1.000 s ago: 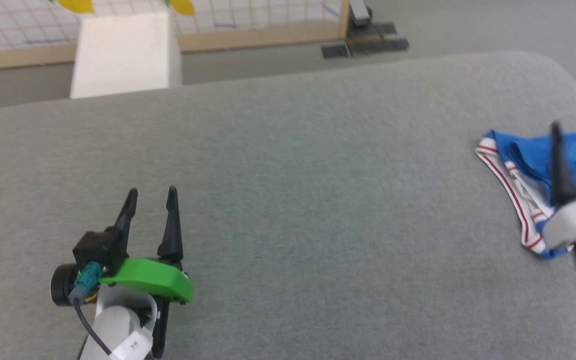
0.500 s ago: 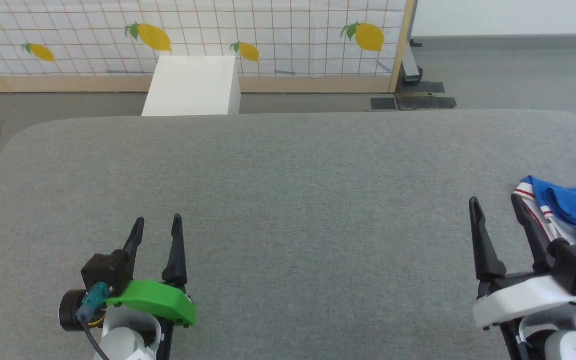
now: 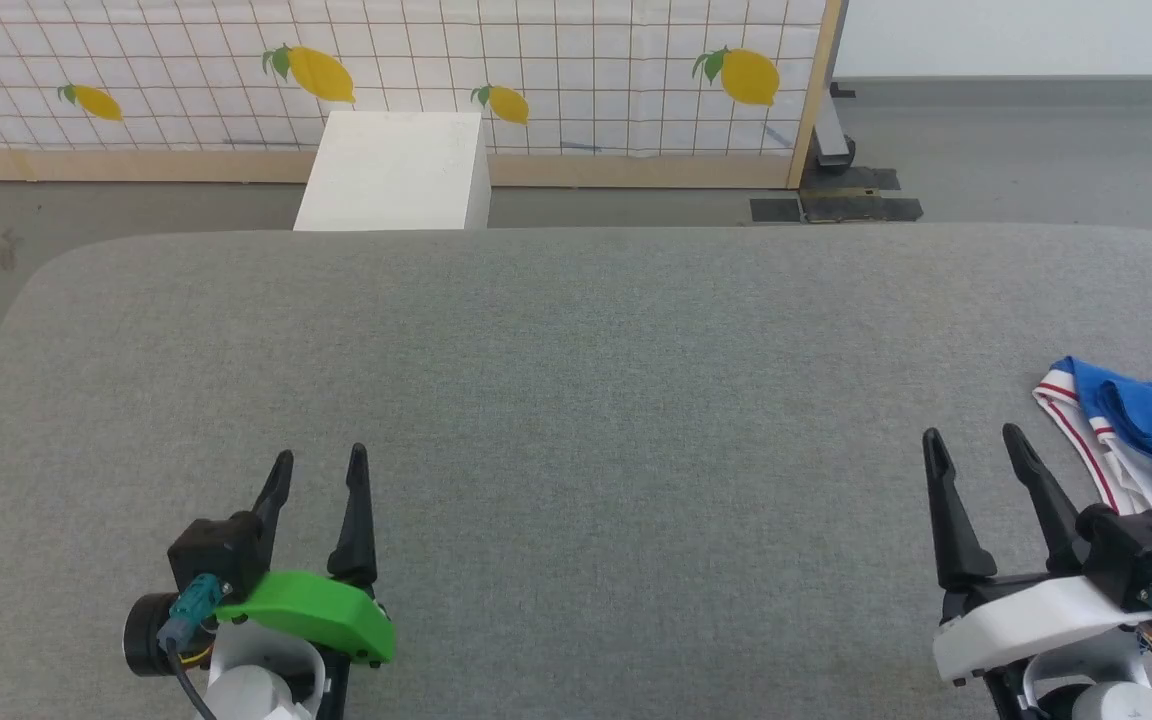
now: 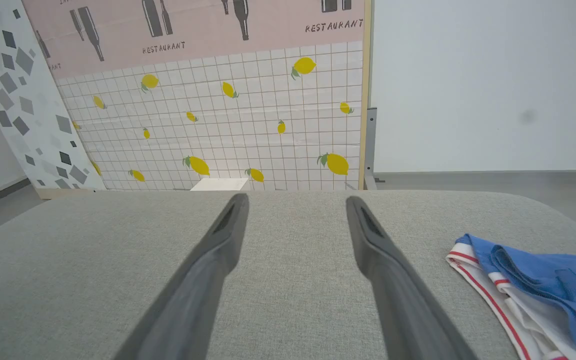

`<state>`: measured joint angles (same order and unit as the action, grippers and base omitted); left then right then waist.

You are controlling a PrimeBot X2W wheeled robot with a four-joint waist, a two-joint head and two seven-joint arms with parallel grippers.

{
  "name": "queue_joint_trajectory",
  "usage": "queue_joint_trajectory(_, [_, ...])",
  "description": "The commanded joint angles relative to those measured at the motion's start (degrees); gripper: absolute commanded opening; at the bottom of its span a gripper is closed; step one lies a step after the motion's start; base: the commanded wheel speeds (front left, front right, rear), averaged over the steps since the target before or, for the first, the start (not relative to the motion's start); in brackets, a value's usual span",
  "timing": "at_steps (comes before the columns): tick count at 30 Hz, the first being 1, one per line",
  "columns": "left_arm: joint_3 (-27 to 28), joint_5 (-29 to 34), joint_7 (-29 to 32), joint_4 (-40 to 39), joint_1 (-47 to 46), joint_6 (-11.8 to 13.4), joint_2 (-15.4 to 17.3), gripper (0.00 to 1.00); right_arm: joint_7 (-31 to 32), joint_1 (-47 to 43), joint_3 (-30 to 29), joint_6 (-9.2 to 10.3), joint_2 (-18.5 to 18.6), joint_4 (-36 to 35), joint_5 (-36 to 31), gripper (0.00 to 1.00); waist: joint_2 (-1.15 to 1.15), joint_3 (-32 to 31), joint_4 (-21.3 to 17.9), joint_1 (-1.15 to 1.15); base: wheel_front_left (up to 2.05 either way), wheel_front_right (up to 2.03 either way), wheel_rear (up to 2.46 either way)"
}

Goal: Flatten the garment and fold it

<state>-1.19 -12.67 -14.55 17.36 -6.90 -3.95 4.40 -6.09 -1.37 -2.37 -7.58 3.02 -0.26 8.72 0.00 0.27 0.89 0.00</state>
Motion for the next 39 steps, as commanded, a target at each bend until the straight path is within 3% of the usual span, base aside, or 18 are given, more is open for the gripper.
queue_joint_trajectory(1, [-0.13,-0.26,-0.43,0.25,0.69,0.23,-0.09,1.0,-0.5,-0.1,0.18,0.09,-0.13,0.41,0.68,1.0,0.0,0.02,0.02,0.0,0.0,0.0,0.0])
queue_joint_trajectory(2, [-0.15,-0.3,-0.43,0.33,0.63,0.23,-0.09,1.0,-0.55,-0.07,0.3,0.09,-0.13,0.57,0.75,1.0,0.0,0.03,0.03,0.0,0.0,0.0,0.0])
queue_joint_trajectory(3, [-0.05,-0.01,0.0,0.35,0.0,0.01,0.0,0.0,-0.07,0.0,0.32,0.0,0.0,0.56,0.42,0.0,0.0,0.03,0.04,0.0,0.0,0.0,0.0])
queue_joint_trajectory(39, [0.34,2.75,3.29,-3.47,1.45,0.86,-0.33,0.0,1.35,0.3,0.78,0.01,-0.01,0.54,-1.55,0.0,0.0,-0.04,-0.16,0.0,0.0,0.0,0.0])
